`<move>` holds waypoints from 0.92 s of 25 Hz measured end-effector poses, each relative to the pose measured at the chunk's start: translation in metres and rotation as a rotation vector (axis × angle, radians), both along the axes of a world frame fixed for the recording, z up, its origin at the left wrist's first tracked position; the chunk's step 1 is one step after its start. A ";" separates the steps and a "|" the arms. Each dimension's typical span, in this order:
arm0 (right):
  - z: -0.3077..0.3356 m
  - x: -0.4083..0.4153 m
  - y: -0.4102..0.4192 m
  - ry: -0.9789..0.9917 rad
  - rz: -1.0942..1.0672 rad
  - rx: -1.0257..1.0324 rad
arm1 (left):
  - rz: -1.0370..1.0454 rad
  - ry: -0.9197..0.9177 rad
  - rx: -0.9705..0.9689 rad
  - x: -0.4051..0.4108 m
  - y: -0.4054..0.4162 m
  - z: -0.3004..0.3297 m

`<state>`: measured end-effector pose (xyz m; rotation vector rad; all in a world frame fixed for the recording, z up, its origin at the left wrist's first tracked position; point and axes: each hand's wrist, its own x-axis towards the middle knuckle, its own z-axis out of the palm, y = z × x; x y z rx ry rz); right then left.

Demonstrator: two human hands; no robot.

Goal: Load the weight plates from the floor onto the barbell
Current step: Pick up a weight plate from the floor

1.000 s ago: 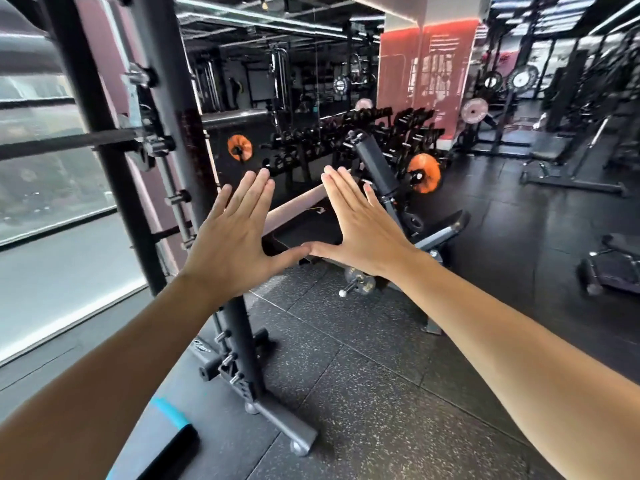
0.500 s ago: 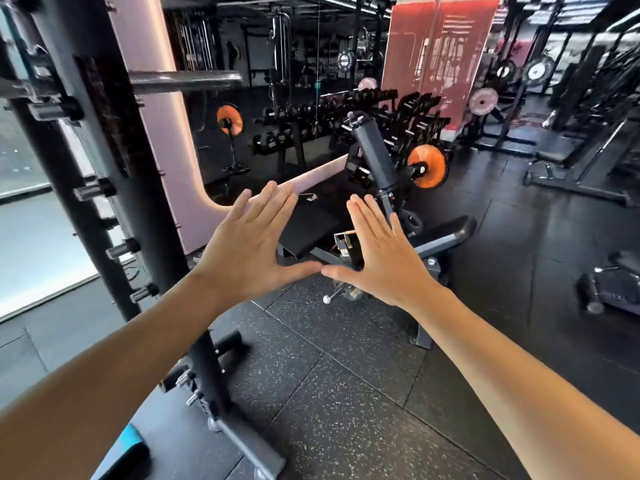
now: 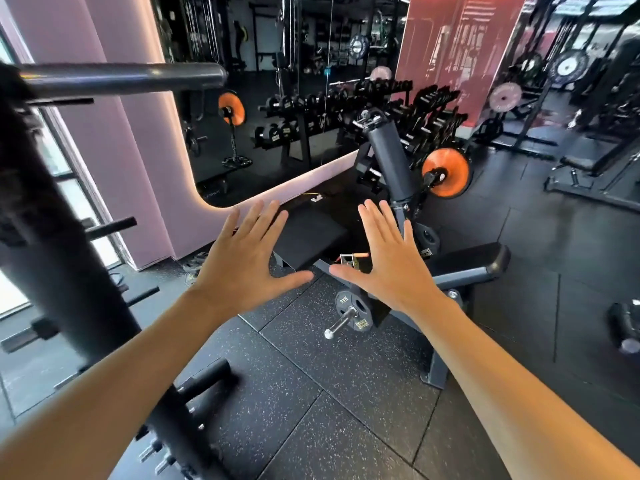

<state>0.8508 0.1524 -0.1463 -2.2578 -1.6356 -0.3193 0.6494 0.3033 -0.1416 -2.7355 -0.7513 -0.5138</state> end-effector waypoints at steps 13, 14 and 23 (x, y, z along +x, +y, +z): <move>-0.029 0.219 0.202 0.062 0.218 -0.059 | 0.244 -0.062 -0.088 0.195 0.144 -0.021; -0.030 0.231 0.220 0.067 0.244 -0.075 | 0.271 -0.075 -0.105 0.202 0.157 -0.022; -0.067 0.254 0.382 0.083 0.414 -0.144 | 0.470 -0.051 -0.145 0.199 0.288 -0.051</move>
